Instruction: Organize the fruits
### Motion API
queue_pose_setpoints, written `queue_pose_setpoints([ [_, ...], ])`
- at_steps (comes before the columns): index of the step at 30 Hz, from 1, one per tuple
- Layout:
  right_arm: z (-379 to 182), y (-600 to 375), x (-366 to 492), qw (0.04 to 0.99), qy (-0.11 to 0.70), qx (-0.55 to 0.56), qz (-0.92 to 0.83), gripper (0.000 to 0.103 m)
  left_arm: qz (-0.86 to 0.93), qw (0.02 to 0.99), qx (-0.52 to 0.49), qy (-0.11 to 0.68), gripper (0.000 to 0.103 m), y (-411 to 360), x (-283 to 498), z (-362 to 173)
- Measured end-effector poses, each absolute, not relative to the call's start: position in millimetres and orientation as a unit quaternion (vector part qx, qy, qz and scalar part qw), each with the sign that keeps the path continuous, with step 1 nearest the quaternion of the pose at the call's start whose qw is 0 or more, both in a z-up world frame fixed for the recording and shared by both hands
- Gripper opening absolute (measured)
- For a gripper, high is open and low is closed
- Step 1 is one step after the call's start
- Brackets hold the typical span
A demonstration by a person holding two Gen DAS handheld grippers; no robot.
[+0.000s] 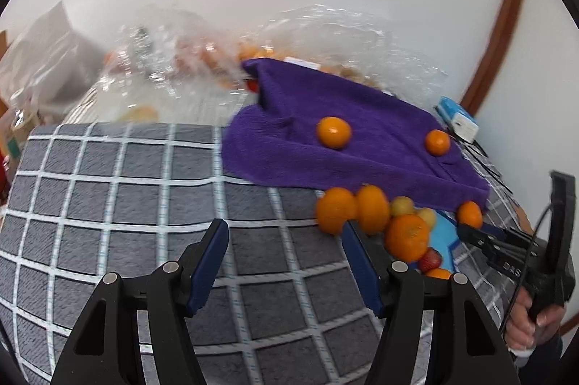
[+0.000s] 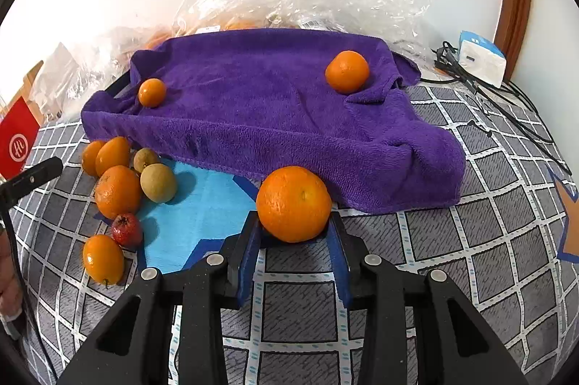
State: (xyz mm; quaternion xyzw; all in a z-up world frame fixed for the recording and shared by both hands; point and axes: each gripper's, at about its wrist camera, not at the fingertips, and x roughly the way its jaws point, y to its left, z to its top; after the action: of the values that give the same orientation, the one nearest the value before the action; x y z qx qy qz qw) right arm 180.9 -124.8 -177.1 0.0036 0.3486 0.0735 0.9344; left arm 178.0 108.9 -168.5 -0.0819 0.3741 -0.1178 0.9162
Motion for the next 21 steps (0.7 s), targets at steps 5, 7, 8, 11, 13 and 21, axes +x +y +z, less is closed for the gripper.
queue_pose_setpoints([
  [5, -176, -129, 174, 0.934, 0.348, 0.000, 0.078, 0.036, -0.110, 0.909, -0.071, 0.396, 0.062, 86, 182, -163],
  [7, -175, -130, 171, 0.934, 0.348, -0.010, 0.083, 0.036, -0.100, 0.909, -0.058, 0.400, 0.062, 77, 185, -162],
  [8, -174, -132, 168, 0.935, 0.345, -0.014, 0.083, 0.036, -0.090, 0.908, -0.048, 0.405, 0.061, 74, 188, -163],
  [11, -170, -140, 159, 0.940, 0.328, -0.022, 0.091, 0.035, -0.052, 0.907, -0.027, 0.416, 0.050, 69, 196, -170],
  [13, -169, -147, 155, 0.943, 0.318, -0.017, 0.093, 0.034, -0.054, 0.904, -0.041, 0.422, 0.050, 70, 202, -175],
  [21, -173, -156, 156, 0.941, 0.316, 0.014, 0.118, 0.033, -0.064, 0.895, -0.082, 0.434, 0.048, 67, 218, -179],
])
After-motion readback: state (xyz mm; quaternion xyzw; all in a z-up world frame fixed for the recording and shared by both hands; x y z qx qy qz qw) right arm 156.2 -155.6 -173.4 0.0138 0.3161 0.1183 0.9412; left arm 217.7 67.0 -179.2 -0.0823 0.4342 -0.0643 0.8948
